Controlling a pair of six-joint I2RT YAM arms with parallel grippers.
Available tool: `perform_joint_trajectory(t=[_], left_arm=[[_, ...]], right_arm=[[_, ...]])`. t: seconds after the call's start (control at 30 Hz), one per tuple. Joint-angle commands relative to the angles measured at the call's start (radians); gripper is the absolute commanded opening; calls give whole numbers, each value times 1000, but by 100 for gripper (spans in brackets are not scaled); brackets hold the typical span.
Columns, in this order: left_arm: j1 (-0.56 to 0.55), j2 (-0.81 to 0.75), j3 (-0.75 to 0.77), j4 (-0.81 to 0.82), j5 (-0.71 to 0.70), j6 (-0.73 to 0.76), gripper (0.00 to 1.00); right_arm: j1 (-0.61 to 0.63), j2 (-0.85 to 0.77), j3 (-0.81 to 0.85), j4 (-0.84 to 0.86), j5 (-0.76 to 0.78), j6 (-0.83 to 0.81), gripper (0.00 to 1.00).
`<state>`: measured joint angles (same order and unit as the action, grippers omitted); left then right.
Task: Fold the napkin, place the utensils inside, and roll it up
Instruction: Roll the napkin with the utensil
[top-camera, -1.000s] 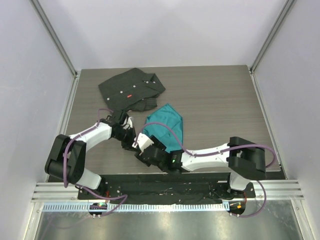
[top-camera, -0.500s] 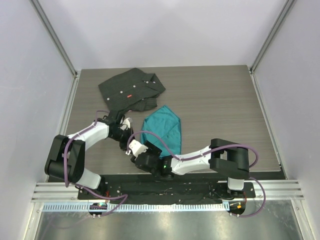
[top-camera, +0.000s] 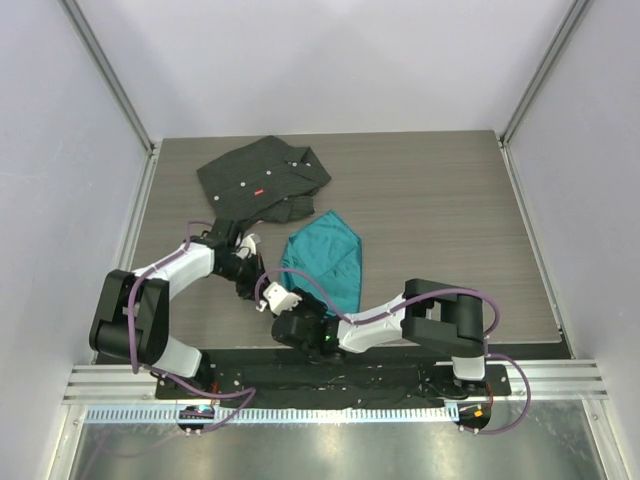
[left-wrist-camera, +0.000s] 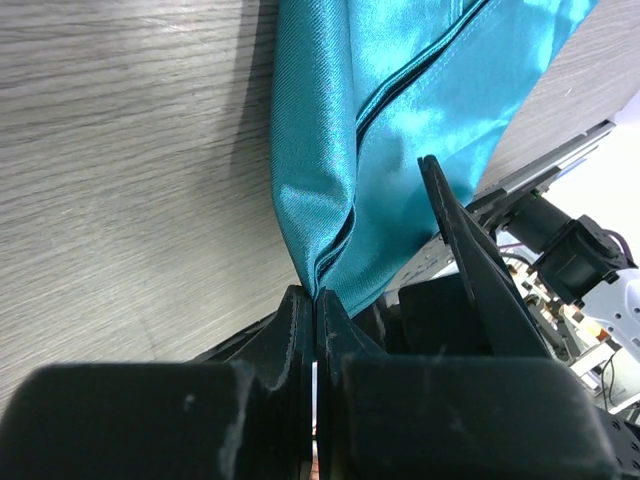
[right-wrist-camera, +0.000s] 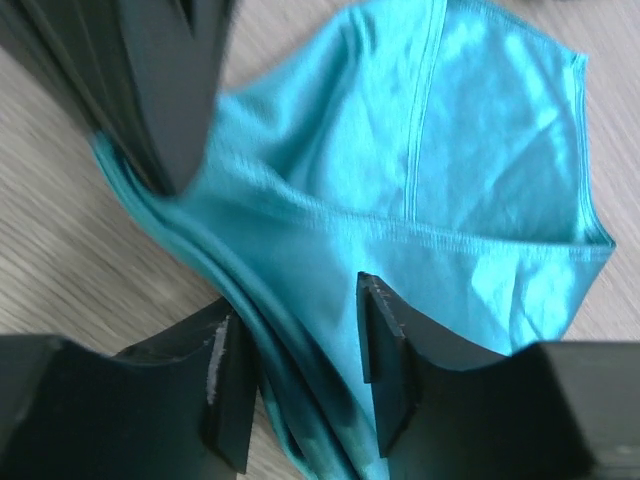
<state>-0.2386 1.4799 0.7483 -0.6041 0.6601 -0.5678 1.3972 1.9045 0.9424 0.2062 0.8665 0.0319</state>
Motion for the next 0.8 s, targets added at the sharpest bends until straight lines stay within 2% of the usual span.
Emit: perform_joint_trajectory(t=[0.0,0.33,0.43,0.53,0.57,0.63,0.67,0.77], left_arm=[[22,6,-4,-2,38,8,0],[51,46,7,30,67,-6,0],[53,40,2,59,85,-14,0],[55,37,3,90,99,-32,21],[58,37,-1,99,93,-44,38],[73,26,-18,144,78,-64,54],[79,20,-48,174,75,-87,69],[104,-27,-93,276,35,-167,84]], right_arm=[[5,-50,-47,30,45,39,46],[5,-93,-86,-1,-101,-7,27],[-6,-96,-88,-25,-230,-52,22],[-32,-93,-67,-85,-360,-72,19],[-40,-93,-56,-129,-389,-72,19],[-56,-102,-28,-169,-464,-66,16],[-75,-104,-19,-198,-492,-60,14],[-127,-120,18,-276,-604,-37,12]])
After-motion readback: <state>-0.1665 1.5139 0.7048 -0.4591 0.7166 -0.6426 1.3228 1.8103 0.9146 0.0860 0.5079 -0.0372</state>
